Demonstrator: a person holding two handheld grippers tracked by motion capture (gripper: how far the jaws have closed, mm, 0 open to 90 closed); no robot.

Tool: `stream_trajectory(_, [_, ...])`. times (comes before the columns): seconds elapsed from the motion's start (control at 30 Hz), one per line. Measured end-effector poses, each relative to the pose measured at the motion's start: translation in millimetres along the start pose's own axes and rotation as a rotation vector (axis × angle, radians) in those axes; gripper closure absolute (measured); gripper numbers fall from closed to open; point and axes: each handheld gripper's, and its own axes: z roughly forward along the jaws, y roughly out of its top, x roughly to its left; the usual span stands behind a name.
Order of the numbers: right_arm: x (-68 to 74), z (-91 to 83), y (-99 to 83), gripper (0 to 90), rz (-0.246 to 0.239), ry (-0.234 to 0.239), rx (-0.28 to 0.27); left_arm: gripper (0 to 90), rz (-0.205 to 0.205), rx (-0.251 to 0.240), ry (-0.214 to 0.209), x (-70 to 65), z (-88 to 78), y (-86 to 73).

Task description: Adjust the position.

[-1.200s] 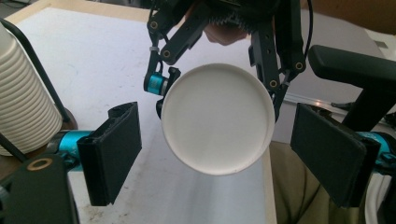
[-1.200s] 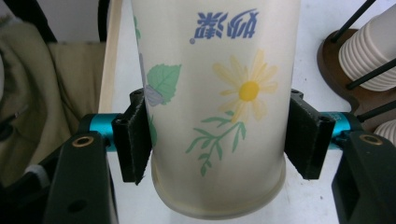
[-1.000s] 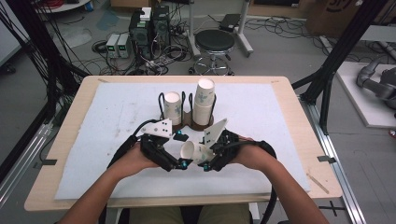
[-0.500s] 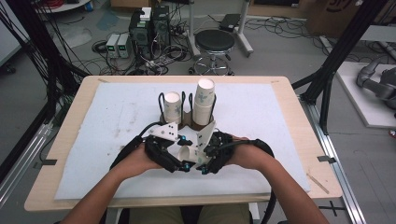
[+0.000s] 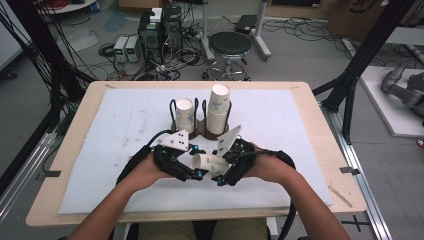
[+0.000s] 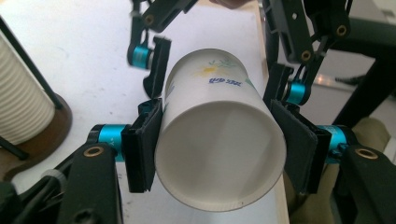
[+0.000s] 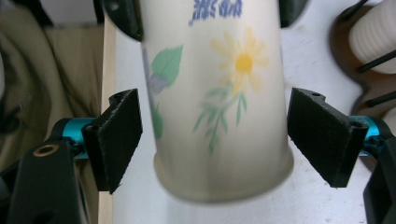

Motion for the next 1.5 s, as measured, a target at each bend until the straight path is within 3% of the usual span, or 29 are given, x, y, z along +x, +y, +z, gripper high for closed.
stream_trajectory(0.03, [-0.9,-4.0,-2.4,19.4,0.014,-0.005,-0.038,37.4,-0.006,-0.018,0.004,0.9,-1.5,-1.2])
stream_trajectory(0.07, [-0.9,-4.0,-2.4,19.4,0.014,-0.005,-0.038,37.4,-0.011,-0.035,0.008,2.4,-3.6,-2.8])
stream_trajectory(0.1, [-2.3,-14.0,-7.8,19.4,0.037,-0.029,-0.137,37.4,-0.017,-0.048,0.006,3.6,-5.1,-4.5])
stream_trajectory(0.13, [-2.3,-14.0,-7.8,19.4,0.037,-0.029,-0.137,37.4,-0.021,-0.059,0.01,4.6,-6.6,-6.1])
stream_trajectory(0.23, [-3.9,-27.0,-14.8,19.4,0.069,-0.046,-0.262,37.4,-0.04,-0.116,0.016,7.0,-10.3,-11.3])
stream_trajectory(0.33, [-4.6,-35.7,-20.1,19.4,0.09,-0.069,-0.331,37.4,-0.046,-0.165,0.013,9.5,-14.1,-14.9])
stream_trajectory(0.4, [-4.5,-36.6,-21.1,19.4,0.095,-0.066,-0.346,37.4,-0.053,-0.192,0.012,9.9,-15.7,-16.5])
stream_trajectory(0.6, [-1.9,-36.7,-34.1,19.4,0.143,-0.087,-0.458,37.3,-0.06,-0.262,0.018,12.9,-20.5,-22.7])
stream_trajectory(0.67, [-0.7,-34.6,-38.2,19.4,0.157,-0.093,-0.481,37.3,-0.066,-0.302,0.015,13.4,-22.1,-26.3])
stream_trajectory(0.87, [3.8,-25.2,-51.6,19.4,0.203,-0.097,-0.542,37.3,-0.061,-0.347,0.017,14.0,-24.1,-32.3])
stream_trajectory(1.03, [7.0,-17.3,-59.1,19.4,0.236,-0.096,-0.575,37.3,-0.056,-0.363,0.018,12.8,-24.2,-36.4])
stream_trajectory(1.27, [9.4,-10.6,-65.7,19.4,0.245,-0.089,-0.627,37.3,-0.032,-0.372,0.01,10.0,-22.7,-37.6])
stream_trajectory(1.5, [11.7,-7.1,-67.0,19.4,0.249,-0.053,-0.632,37.3,-0.01,-0.381,-0.009,7.4,-20.9,-37.0])
